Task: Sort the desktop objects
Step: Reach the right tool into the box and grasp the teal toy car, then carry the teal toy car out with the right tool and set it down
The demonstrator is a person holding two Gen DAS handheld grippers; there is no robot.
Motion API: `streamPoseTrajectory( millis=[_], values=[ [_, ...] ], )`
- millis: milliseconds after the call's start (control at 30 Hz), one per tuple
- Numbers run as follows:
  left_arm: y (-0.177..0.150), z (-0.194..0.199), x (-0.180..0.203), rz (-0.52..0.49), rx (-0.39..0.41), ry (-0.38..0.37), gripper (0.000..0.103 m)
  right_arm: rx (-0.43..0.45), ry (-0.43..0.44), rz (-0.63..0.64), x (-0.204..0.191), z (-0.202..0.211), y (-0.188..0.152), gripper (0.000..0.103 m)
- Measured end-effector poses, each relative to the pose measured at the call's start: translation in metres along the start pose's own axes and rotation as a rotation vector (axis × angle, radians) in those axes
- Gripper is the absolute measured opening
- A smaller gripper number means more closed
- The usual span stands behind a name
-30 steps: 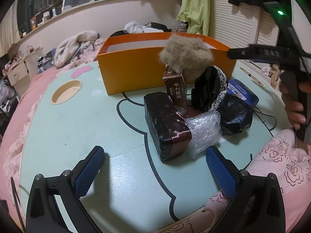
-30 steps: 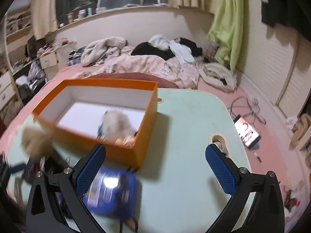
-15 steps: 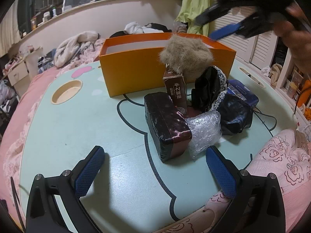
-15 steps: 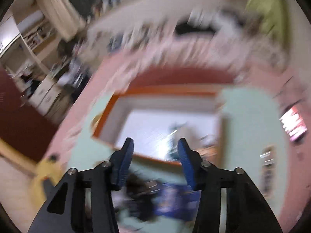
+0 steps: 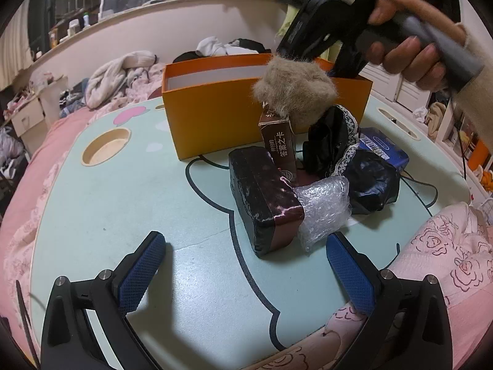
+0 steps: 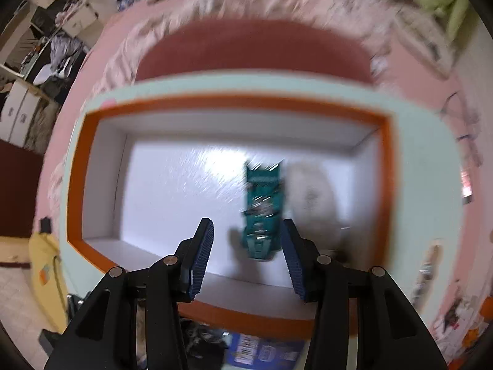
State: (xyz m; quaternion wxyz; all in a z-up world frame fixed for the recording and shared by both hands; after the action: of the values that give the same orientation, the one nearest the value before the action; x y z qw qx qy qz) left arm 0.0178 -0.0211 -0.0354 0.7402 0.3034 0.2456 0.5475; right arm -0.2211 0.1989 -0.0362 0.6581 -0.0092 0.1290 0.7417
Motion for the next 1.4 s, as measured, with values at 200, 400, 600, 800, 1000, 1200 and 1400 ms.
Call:
streamPoseTrajectory(
  millis=[200,400,600,800,1000,1200,1400],
  values=[
    [0.000,0.000,-0.001,-0.002,0.002,0.001,0.103,0.108,-0.131,0.136,-0.013,0.003,-0.017,0.030],
    [-0.002,0.001,-0.002,-0.002,0.002,0.001,0.103,0.372,-0.061,0.178,-0.024,0.057,-0.042,0.029],
    [-0.003,0.001,-0.002,-0.002,0.002,0.001,0.103,0.489,0.084,0.178,-0.018,0.121,-0.106,0.030],
    [-0.004,0.001,-0.003,-0.001,0.002,0.001,0.103,0.409,0.007,0.095,0.016,0.102,-0.146,0.030],
    [-0.004,0.001,-0.003,0.001,0.003,0.004,0.103,0.305,-0.046,-0.016,0.055,0.050,-0.162,0.030],
    [-0.005,0.002,-0.002,0.001,0.004,0.004,0.103,0.400,-0.058,0.052,0.031,0.050,-0.144,0.031],
    [-0.005,0.002,-0.003,0.002,0.005,0.004,0.103,0.541,-0.081,0.052,0.024,0.070,-0.164,0.066]
  ],
)
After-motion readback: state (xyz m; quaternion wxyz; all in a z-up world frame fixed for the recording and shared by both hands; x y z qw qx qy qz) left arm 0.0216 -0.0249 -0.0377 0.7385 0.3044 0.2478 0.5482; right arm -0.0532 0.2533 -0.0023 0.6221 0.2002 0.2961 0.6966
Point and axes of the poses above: each gripper's, at about its wrist camera, not at the fingertips, and z roughly against the way its jaws point, x to its right, y to its top, the point moved 6 cm from there along -z, roughly the way its jaws point, and after that the axes turned 3 degrees about y, right-handed, at the moved point
